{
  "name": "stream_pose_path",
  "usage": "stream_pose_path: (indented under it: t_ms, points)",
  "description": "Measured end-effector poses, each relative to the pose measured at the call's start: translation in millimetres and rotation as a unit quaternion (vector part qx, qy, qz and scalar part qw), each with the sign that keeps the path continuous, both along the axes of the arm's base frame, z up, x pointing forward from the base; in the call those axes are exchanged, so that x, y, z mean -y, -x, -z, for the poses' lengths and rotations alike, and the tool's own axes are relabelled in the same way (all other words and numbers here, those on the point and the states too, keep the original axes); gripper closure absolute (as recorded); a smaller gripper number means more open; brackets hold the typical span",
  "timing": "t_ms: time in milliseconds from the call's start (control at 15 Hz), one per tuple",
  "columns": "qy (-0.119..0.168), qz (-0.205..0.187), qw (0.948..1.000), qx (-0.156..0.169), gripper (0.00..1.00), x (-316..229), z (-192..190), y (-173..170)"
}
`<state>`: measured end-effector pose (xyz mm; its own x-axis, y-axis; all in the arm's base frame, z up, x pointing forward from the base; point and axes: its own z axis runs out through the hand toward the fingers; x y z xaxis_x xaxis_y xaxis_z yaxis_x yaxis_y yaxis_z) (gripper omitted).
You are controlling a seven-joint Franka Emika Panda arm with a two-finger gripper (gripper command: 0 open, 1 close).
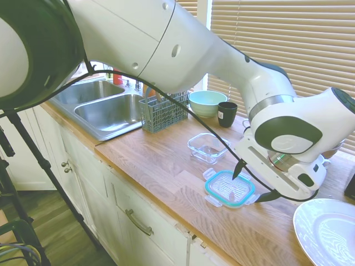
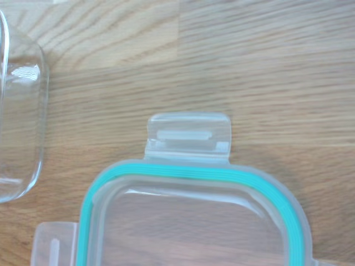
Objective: Cover the lid of the food container
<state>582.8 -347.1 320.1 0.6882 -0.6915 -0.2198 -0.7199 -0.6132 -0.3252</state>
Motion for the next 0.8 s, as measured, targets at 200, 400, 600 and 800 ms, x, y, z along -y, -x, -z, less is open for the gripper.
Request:
stream_pose_path:
  t_ms: [200, 400, 600, 800]
  points:
    - [0.003, 0.004, 1.0, 0.001, 1.0, 1.6, 1.0, 0.8]
    - [0.008, 0.01, 0.9999, 0.001, 1.0, 4.0, 3.0, 2.2]
    - [0.008, 0.014, 0.9999, -0.003, 1.0, 3.4, 5.5, 3.4]
    - [0.005, 0.014, 0.9999, -0.006, 1.0, 1.4, 8.2, 3.9]
